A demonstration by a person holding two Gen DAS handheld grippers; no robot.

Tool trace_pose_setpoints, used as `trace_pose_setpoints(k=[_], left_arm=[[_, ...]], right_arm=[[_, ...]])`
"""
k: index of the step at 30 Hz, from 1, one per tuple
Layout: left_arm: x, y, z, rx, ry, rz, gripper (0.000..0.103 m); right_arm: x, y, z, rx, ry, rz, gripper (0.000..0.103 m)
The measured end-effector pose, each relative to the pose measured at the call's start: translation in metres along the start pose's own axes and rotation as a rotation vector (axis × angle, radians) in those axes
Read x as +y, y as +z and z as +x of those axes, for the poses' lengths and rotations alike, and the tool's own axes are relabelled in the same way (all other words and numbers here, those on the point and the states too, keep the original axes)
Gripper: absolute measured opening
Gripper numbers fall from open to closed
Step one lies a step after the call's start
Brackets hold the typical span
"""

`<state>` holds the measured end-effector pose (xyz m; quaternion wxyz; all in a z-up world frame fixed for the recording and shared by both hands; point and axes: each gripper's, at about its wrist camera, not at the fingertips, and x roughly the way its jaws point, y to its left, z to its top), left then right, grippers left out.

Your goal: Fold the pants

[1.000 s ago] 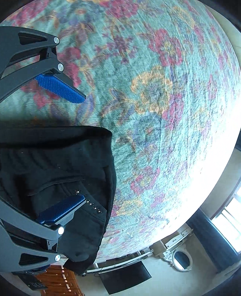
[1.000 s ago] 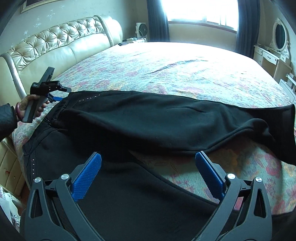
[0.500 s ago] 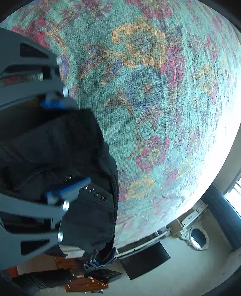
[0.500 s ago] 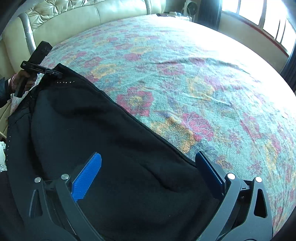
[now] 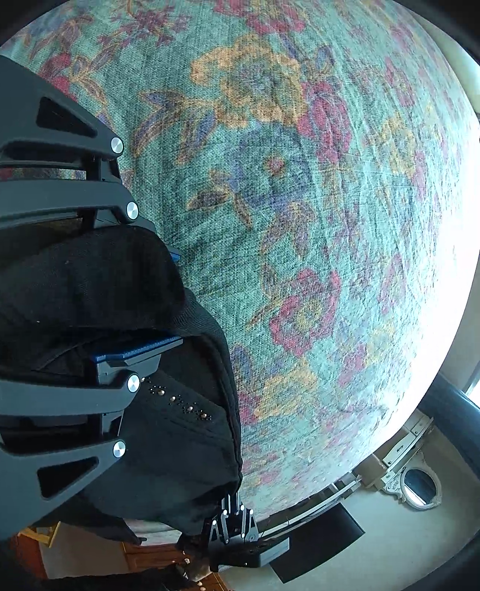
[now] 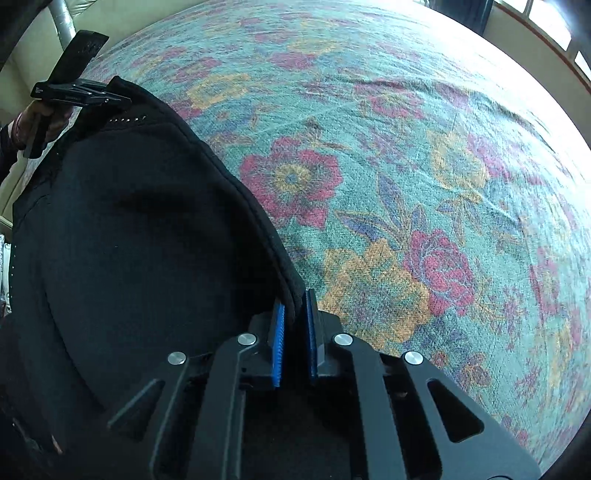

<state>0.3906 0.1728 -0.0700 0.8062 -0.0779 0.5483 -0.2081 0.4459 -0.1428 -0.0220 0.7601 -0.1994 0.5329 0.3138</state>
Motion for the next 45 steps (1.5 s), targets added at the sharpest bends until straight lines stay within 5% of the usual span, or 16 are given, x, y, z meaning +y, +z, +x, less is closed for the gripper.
trace_pose_setpoints(k=[1,2,5,12,17,21,23,25,27,31,33,38,40,42,44,45], left_arm=[[-0.006,0.000,0.001,-0.004,0.029,0.021,0.039],[-0.009,0.000,0.001,-0.009,0.039,0.034,0.025],[-0.015,-0.002,-0.012,-0.054,-0.017,0.013,0.018],[-0.035,-0.043,-0.098,-0.258,-0.221,0.043,0.019],[-0.048,-0.110,-0.134,-0.311,-0.323,0.008,0.023],[-0.050,-0.177,-0.127,-0.240,-0.273,-0.017,0.038],[-0.045,-0.208,-0.115,-0.177,-0.242,-0.052,0.039],[-0.036,-0.235,-0.111,-0.160,-0.274,-0.113,0.041],[-0.035,-0.252,-0.117,-0.179,-0.295,-0.146,0.041],[-0.051,-0.269,-0.138,-0.225,-0.300,-0.072,0.042],[-0.059,-0.266,-0.145,-0.238,-0.260,0.018,0.043],[-0.100,-0.244,-0.133,-0.123,0.048,0.413,0.047],[-0.108,-0.240,-0.127,-0.074,0.112,0.550,0.049],[-0.115,-0.239,-0.126,-0.052,0.177,0.666,0.061],[-0.118,-0.240,-0.126,-0.102,0.318,0.752,0.076],[-0.122,-0.242,-0.126,-0.129,0.376,0.801,0.076]], right_arm=[[0.008,-0.004,-0.008,-0.030,-0.027,-0.009,0.008],[0.015,-0.009,-0.018,-0.064,-0.053,-0.013,0.008],[0.035,-0.031,-0.059,-0.192,-0.109,-0.008,0.008],[0.128,-0.113,-0.138,-0.351,-0.259,-0.055,0.008],[0.215,-0.180,-0.140,-0.352,-0.312,-0.093,0.009],[0.249,-0.214,-0.104,-0.258,-0.252,-0.040,0.009],[0.255,-0.223,-0.085,-0.180,-0.215,-0.007,0.021],[0.264,-0.230,-0.090,-0.202,-0.203,0.036,0.037],[0.260,-0.235,-0.102,-0.233,-0.142,0.155,0.068],[0.229,-0.258,-0.122,-0.353,0.084,0.499,0.072],[0.221,-0.271,-0.119,-0.374,0.170,0.621,0.073],[0.221,-0.285,-0.108,-0.346,0.232,0.714,0.073],[0.223,-0.285,-0.107,-0.343,0.227,0.716,0.074],[0.234,-0.282,-0.103,-0.340,0.211,0.709,0.075],[0.239,-0.276,-0.100,-0.337,0.205,0.706,0.079],[0.242,-0.276,-0.099,-0.333,0.202,0.704,0.079]])
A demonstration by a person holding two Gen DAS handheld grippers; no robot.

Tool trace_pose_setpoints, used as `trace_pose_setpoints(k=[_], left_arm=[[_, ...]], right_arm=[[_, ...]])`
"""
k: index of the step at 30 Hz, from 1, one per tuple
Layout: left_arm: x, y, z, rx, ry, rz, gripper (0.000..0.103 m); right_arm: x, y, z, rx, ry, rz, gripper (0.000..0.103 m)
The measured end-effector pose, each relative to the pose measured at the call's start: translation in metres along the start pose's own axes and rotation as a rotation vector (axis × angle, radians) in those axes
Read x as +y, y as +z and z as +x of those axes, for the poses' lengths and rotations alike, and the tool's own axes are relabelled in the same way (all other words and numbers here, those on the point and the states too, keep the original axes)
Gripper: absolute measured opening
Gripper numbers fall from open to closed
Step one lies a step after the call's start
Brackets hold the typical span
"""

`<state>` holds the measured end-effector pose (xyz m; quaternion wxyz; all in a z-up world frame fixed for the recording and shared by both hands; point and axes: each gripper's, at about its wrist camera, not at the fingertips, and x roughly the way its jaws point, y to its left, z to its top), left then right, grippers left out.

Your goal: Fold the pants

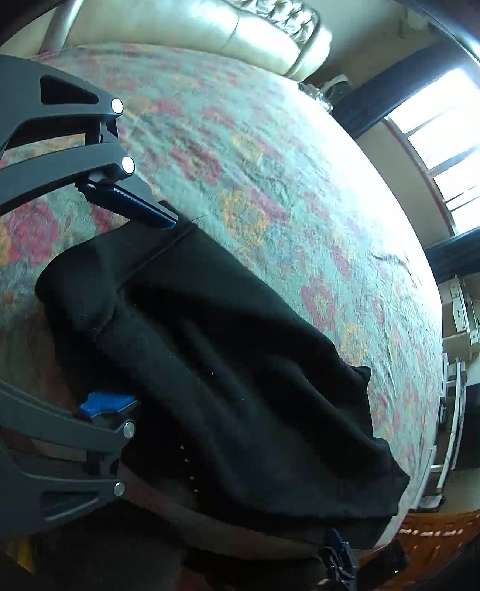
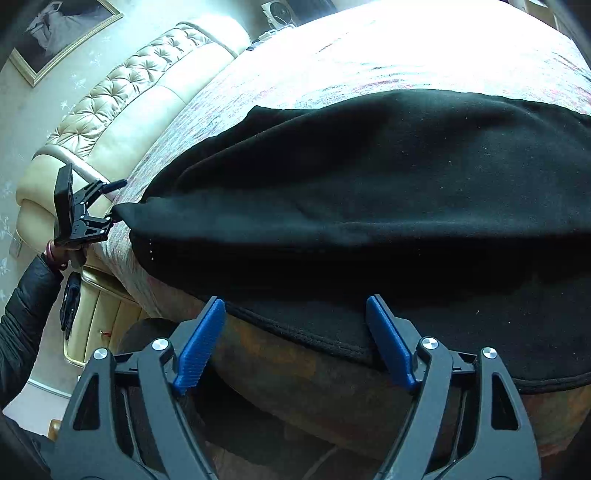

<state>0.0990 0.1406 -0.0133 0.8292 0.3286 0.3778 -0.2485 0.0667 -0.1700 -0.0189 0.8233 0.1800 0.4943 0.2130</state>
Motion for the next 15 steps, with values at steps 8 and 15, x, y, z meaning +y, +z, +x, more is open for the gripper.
trace_pose_setpoints(k=[8,15], left_arm=[[-0.010,-0.028,-0.024,-0.079,0.127,-0.171,0.086],[0.023,-0.088,-0.047,-0.144,-0.079,-0.741,0.086]], right_arm=[[0.007,0.002,0.012,-0.015,0.055,0.045,0.080],[0.003,-0.003,0.009,-0.034,0.092,0.098,0.080]])
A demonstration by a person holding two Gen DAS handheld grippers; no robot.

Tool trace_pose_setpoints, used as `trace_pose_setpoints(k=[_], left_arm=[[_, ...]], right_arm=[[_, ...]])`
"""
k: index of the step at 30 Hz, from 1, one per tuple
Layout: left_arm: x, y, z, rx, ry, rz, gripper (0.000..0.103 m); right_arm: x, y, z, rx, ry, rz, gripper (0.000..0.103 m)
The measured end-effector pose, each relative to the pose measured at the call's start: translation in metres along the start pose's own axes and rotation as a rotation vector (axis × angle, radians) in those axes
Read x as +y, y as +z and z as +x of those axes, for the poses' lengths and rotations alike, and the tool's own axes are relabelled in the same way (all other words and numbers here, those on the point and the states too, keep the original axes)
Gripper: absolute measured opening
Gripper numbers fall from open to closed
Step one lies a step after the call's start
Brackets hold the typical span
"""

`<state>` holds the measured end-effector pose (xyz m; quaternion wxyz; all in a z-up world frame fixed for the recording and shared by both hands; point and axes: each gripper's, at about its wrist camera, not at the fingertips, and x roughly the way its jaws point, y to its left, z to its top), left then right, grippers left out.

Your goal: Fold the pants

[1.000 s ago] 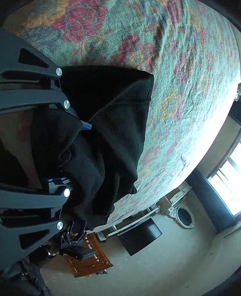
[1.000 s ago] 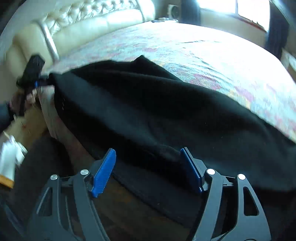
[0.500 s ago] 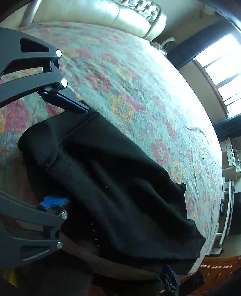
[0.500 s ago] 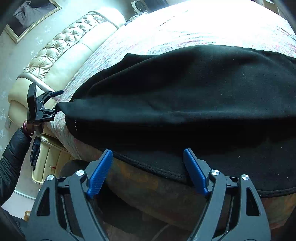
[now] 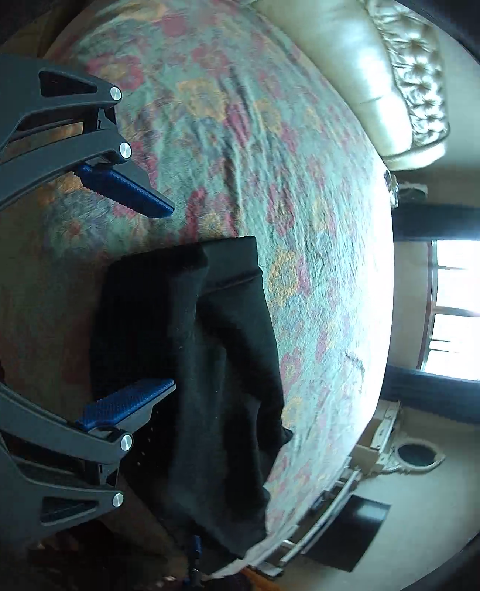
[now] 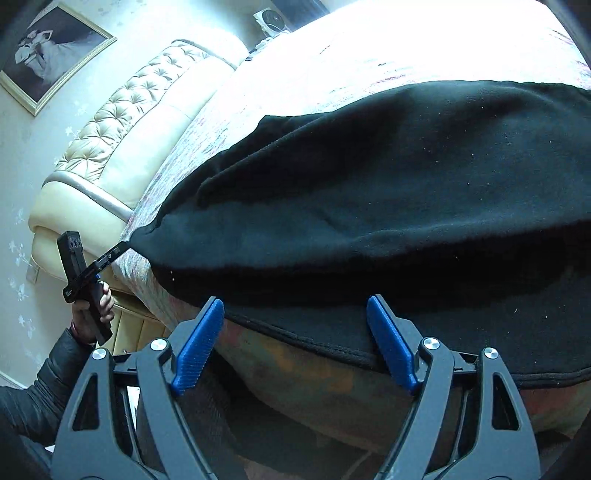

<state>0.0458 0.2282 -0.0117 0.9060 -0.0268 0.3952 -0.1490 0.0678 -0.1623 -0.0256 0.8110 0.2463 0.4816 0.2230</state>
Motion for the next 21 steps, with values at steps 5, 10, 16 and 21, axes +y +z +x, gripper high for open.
trace_pose_setpoints(k=[5,10,16,21], left_arm=[[-0.008,-0.003,-0.009,-0.017,-0.217,-0.270,0.086],[0.000,-0.015,0.001,0.004,-0.304,-0.637,0.086],[-0.011,-0.026,0.016,0.024,-0.295,-0.791,0.086],[-0.009,-0.034,0.018,0.000,-0.245,-0.879,0.086]], right_arm=[[-0.003,-0.003,-0.003,-0.016,0.022,0.037,0.080],[-0.009,-0.004,-0.009,-0.036,0.082,0.111,0.080],[-0.025,-0.009,-0.011,-0.059,0.151,0.227,0.080],[-0.028,-0.010,-0.012,-0.065,0.162,0.243,0.080]])
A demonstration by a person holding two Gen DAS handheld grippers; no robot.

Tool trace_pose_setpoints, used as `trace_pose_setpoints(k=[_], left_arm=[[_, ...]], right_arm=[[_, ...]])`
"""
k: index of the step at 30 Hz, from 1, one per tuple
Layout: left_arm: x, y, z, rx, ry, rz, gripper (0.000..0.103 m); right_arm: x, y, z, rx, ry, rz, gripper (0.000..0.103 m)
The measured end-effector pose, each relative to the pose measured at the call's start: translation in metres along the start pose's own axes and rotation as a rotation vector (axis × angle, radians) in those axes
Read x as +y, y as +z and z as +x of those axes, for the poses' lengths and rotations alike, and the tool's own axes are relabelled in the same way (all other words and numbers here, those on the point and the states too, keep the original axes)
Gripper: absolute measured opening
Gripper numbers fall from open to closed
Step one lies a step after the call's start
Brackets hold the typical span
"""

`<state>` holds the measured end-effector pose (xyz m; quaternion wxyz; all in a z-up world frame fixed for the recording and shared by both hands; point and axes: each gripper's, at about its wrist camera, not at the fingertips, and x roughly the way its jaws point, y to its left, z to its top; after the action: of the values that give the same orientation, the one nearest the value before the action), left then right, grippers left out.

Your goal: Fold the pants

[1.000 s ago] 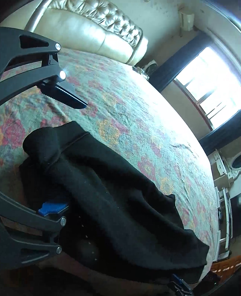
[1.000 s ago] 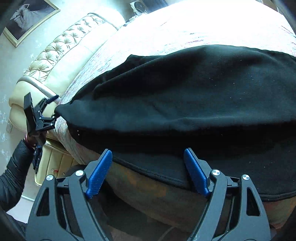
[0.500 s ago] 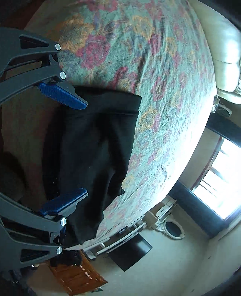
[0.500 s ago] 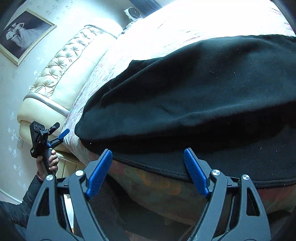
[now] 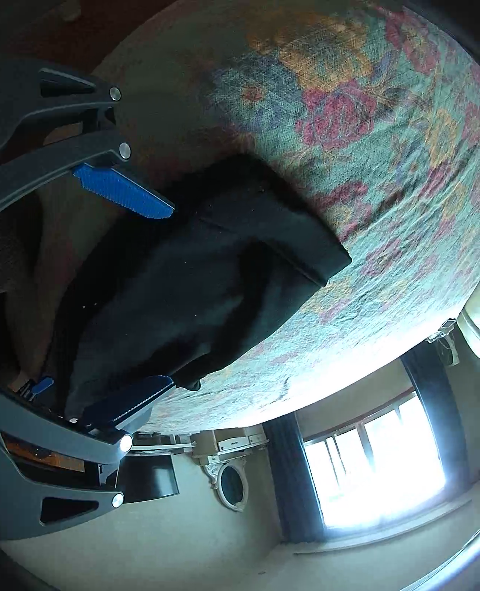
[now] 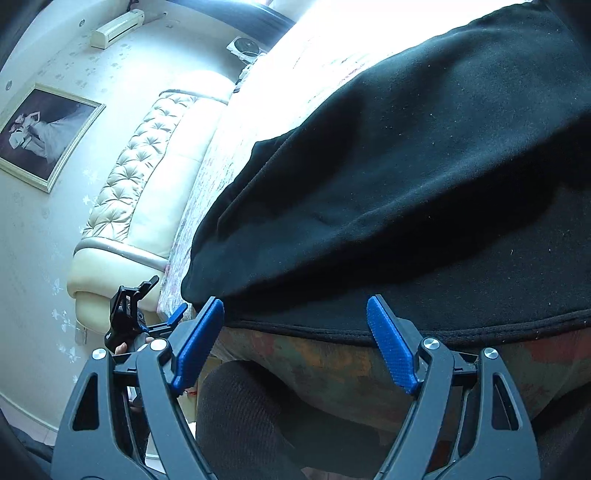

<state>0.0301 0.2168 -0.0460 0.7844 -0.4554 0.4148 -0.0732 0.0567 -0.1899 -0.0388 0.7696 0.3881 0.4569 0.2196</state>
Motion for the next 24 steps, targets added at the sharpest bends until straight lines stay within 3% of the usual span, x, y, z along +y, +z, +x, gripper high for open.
trace_pose_setpoints(k=[6,10,16,23,24], left_arm=[[0.010,0.014,0.011,-0.015,0.070,-0.037,0.086],[0.012,0.015,0.010,-0.044,0.075,-0.056,0.086],[0.005,0.020,0.014,-0.052,0.131,-0.018,0.085],[0.001,0.026,0.020,-0.054,0.161,-0.018,0.085],[0.002,0.027,0.020,-0.056,0.159,-0.029,0.085]], right_arm=[[-0.005,-0.004,-0.005,-0.016,0.022,0.031,0.080],[-0.016,-0.005,-0.009,-0.032,0.143,0.145,0.080],[-0.037,-0.005,0.004,-0.054,0.248,0.333,0.061],[-0.043,0.001,0.012,-0.108,0.246,0.413,0.060],[-0.042,0.000,0.010,-0.117,0.239,0.414,0.055]])
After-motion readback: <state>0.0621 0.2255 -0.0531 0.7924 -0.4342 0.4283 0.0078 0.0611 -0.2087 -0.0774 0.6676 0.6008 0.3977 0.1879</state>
